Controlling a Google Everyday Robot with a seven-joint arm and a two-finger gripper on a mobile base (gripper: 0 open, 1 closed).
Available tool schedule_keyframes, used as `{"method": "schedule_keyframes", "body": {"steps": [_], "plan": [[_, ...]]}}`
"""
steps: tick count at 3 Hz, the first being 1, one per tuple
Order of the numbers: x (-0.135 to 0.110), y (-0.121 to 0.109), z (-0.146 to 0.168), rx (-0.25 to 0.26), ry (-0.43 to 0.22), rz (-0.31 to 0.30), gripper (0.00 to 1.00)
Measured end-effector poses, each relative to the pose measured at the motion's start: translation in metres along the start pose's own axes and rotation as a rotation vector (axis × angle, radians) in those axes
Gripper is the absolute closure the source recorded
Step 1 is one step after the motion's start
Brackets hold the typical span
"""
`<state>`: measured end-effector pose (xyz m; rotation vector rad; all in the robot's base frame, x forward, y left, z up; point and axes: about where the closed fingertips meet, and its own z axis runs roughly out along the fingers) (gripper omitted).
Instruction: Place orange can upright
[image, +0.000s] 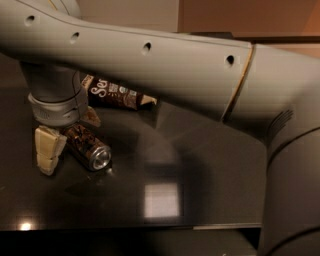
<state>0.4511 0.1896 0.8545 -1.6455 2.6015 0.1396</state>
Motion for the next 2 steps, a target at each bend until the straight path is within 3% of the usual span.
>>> {"method": "schedule_keyframes", "body": {"steps": [2], "plan": [[0.006, -0.024, -0.011, 0.047, -0.035, 0.042, 0.61]]}}
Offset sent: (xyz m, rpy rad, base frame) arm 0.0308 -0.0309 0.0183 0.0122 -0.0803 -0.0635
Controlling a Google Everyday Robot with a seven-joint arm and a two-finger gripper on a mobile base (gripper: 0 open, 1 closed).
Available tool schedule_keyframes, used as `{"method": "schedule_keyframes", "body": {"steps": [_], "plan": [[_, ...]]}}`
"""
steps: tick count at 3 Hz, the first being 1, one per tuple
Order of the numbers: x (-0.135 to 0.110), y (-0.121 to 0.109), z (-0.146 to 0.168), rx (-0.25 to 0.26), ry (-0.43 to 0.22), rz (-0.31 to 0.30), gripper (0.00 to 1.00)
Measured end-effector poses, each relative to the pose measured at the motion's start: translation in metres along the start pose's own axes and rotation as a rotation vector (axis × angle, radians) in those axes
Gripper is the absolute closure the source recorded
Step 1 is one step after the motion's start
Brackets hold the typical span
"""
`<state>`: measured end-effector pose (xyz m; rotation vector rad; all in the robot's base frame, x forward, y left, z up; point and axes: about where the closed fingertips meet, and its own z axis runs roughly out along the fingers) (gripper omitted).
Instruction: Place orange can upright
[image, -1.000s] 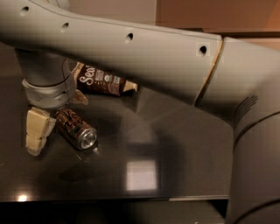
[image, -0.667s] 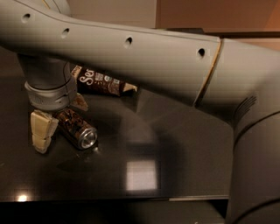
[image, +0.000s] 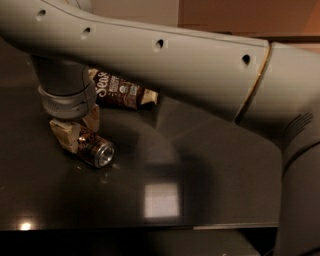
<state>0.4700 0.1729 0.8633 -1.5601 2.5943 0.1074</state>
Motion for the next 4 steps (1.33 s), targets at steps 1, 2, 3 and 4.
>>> {"method": "schedule_keyframes", "body": {"steps": [1, 2, 3, 4], "plan": [[0.006, -0.015, -0.025, 0.015, -0.057, -0.024, 0.84], [0.018, -0.021, -0.057, 0.003, -0.168, -0.097, 1.00], [0.039, -0.015, -0.088, -0.009, -0.300, -0.169, 1.00], [0.076, -0.022, -0.100, -0.007, -0.455, -0.152, 1.00]]}}
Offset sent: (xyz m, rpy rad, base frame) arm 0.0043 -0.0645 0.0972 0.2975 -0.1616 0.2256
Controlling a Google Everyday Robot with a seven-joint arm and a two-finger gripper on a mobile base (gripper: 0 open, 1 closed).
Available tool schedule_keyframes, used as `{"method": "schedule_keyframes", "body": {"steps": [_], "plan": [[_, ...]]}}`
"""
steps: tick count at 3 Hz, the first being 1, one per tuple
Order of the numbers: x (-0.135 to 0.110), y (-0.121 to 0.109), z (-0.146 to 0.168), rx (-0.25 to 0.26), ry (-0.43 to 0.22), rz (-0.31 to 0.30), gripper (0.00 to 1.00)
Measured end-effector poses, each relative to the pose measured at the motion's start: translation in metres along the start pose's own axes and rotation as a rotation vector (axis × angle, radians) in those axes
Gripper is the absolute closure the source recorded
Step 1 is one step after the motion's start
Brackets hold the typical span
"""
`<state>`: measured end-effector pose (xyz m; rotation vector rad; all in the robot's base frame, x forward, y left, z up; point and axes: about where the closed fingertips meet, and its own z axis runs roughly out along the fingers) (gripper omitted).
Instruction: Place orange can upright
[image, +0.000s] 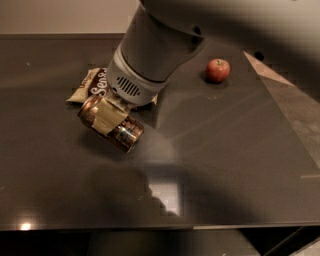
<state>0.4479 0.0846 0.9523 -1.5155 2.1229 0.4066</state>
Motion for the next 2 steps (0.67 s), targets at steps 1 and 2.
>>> {"method": "schedule_keyframes", "body": {"steps": [1, 2], "plan": [[0.032, -0.021, -0.007, 0.031, -0.159, 0.063, 1.00], [0.033, -0.045, -0.012, 0.025, -0.357, 0.105, 1.00]]}}
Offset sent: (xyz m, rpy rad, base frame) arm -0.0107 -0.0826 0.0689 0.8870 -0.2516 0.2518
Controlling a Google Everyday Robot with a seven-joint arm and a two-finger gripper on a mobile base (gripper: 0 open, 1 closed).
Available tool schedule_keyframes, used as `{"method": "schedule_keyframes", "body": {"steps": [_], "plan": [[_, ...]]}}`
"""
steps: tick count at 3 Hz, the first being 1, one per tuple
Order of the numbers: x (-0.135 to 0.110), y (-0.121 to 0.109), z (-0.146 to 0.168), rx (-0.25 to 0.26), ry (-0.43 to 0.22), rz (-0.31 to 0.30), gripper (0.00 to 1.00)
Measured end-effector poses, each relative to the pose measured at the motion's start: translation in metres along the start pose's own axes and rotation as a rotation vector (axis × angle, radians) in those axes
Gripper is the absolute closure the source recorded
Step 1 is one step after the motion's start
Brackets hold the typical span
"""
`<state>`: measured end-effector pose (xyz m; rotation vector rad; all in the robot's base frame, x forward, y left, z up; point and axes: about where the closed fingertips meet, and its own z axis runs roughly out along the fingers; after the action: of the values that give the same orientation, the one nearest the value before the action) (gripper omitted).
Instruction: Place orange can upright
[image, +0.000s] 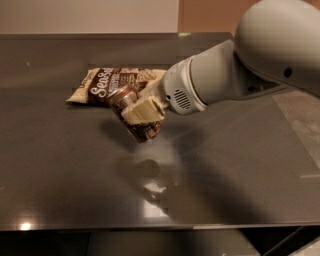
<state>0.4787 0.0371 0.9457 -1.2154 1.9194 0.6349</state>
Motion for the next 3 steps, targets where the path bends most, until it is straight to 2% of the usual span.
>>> {"method": "schedule_keyframes", "body": {"steps": [1, 2, 3], "plan": [[-0.015, 0.001, -0.009, -0.110, -0.203, 0.024, 1.00], [-0.030, 0.004, -0.029, -0.241, -0.448, 0.020, 1.00], [-0.039, 0.012, -0.044, -0.307, -0.599, -0.092, 1.00]]}}
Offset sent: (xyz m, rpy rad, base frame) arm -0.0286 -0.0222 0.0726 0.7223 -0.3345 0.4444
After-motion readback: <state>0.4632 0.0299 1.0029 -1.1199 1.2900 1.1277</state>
